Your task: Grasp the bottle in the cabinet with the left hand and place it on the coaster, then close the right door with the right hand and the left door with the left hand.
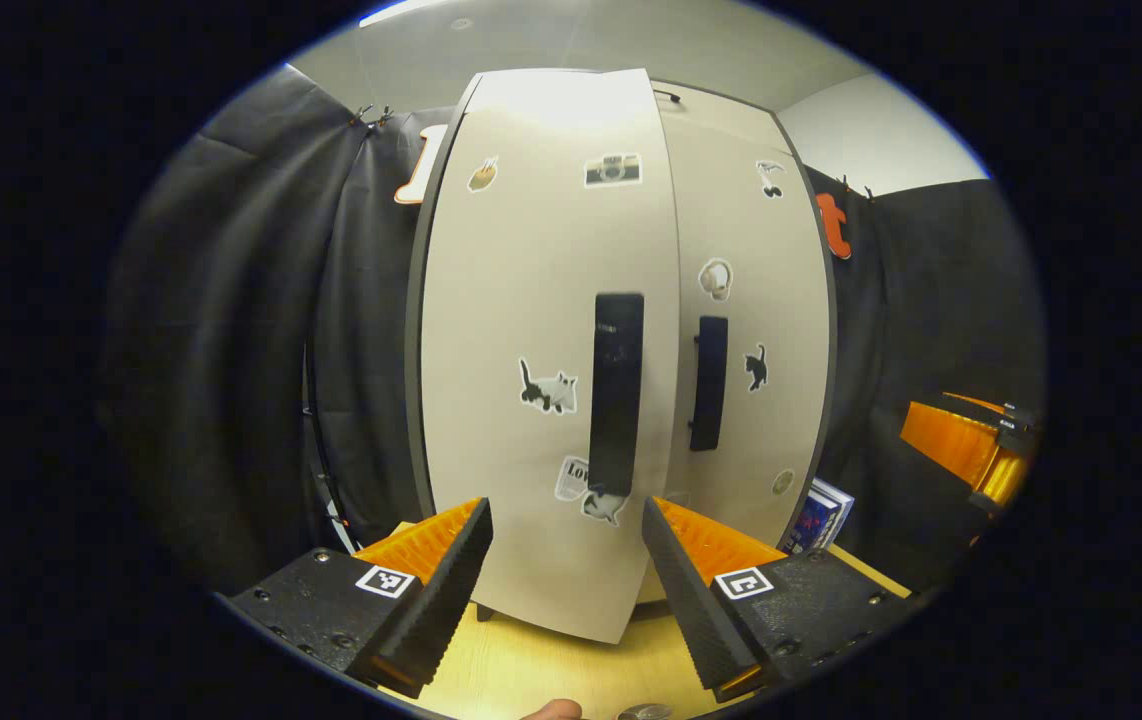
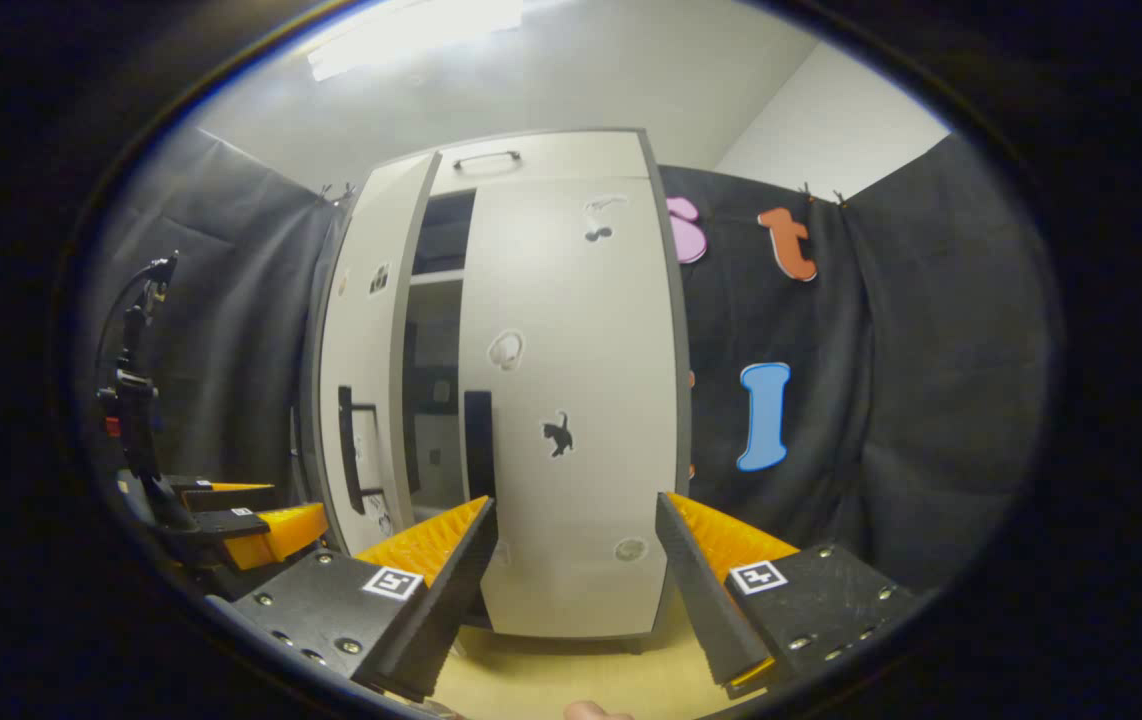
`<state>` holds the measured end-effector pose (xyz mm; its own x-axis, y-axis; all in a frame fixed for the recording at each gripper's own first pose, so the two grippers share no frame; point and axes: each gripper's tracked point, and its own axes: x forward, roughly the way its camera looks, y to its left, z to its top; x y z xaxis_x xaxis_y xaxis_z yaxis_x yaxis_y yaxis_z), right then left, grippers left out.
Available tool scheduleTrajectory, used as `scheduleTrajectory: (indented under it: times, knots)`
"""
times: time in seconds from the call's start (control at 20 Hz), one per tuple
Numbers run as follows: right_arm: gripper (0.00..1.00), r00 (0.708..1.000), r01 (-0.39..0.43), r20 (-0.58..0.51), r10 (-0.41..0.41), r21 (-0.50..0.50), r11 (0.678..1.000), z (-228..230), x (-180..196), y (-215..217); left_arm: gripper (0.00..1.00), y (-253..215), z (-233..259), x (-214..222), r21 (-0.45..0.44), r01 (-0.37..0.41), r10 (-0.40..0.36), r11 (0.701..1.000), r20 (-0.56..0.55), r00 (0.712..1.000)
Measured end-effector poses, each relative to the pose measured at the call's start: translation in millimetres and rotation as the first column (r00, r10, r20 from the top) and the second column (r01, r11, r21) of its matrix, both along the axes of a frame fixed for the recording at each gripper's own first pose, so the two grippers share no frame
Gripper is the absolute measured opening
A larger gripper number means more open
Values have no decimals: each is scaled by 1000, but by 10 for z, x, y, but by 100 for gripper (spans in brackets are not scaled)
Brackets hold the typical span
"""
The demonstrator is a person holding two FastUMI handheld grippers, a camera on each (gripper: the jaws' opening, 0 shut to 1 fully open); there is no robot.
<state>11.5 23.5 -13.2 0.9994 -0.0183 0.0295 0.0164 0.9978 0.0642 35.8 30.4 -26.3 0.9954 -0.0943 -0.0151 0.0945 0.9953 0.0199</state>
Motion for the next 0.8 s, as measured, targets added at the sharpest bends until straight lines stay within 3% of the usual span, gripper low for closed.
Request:
scheduleTrajectory:
  times: [0.05,0.2,0.25,0.3,0.4,0.45,0.75,0.8]
  knots:
    - [93,1000,10,19,-10,2,1000,91,-20,-57,89,-47,120,-11,-7,0,0,1000,12,1000]
    - [95,998,24,57,-24,2,1000,328,-46,-180,94,-191,418,-86,-37,6,-5,999,40,999]
    - [95,997,24,66,-24,4,1000,382,-52,-208,89,-247,502,-111,-45,13,-10,999,48,999]
    - [92,997,23,73,-23,9,1000,428,-63,-233,93,-305,579,-136,-46,20,-17,999,57,998]
    - [95,996,19,83,-20,16,1000,486,-88,-281,89,-410,730,-195,-36,29,-26,999,83,996]
    - [95,996,19,89,-20,15,1000,503,-103,-303,93,-460,790,-224,-29,32,-29,999,96,995]
    - [95,995,11,101,-9,-22,1000,516,-183,-387,93,-711,944,-381,-11,54,-51,999,145,988]
    - [95,995,9,103,-6,-24,1000,522,-197,-396,88,-732,957,-385,-8,55,-53,998,151,987]
